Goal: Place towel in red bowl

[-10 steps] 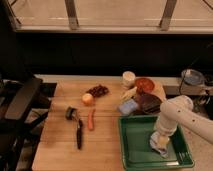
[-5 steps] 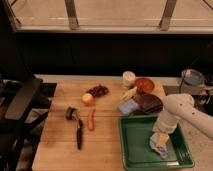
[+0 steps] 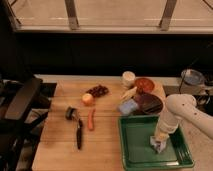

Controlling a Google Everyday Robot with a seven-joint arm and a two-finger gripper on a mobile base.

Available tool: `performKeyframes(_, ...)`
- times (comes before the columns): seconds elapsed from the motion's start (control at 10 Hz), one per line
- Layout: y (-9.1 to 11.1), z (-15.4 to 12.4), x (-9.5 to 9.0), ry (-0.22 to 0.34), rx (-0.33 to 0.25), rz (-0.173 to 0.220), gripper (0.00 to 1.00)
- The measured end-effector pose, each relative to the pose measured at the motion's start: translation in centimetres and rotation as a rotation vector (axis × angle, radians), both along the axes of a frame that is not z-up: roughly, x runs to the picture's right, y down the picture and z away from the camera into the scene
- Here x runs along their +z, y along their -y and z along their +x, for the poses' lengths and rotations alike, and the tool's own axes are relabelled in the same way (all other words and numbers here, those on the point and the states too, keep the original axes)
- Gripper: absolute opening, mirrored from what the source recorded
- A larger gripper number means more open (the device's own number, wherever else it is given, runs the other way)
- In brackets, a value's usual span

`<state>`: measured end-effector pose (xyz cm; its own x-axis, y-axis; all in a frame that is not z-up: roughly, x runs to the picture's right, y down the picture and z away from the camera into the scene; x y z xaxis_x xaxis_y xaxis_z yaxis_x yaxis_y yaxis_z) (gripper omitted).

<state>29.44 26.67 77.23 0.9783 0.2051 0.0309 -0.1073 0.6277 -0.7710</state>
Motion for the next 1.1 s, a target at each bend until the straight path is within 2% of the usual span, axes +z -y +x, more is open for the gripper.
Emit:
performKeyframes(0.1,0.6,0.2,-0.5,-0.01,0.001,0.029,0.0)
performKeyframes(0.3,3.6,0.7,-2.7,-0.038,-0.005,0.121,0.0)
performKeyframes(0.4,6.1,0.8,-4.4,-0.055,-0.018,0.179,0.0)
performKeyframes(0.6,10.4,0.8,-6.7,-0.076,-0.042,0.259,0.0)
performKeyframes(0.9,19.0,0.2,-9.5,-0.097,-0.089,0.397,0.0)
performKeyframes(1.0,22.8,-0.4,-9.7,-0.098,-0.114,0.447,0.0)
performKeyframes(1.1,25.4,-0.9,-9.4,-0.093,-0.132,0.477,0.0)
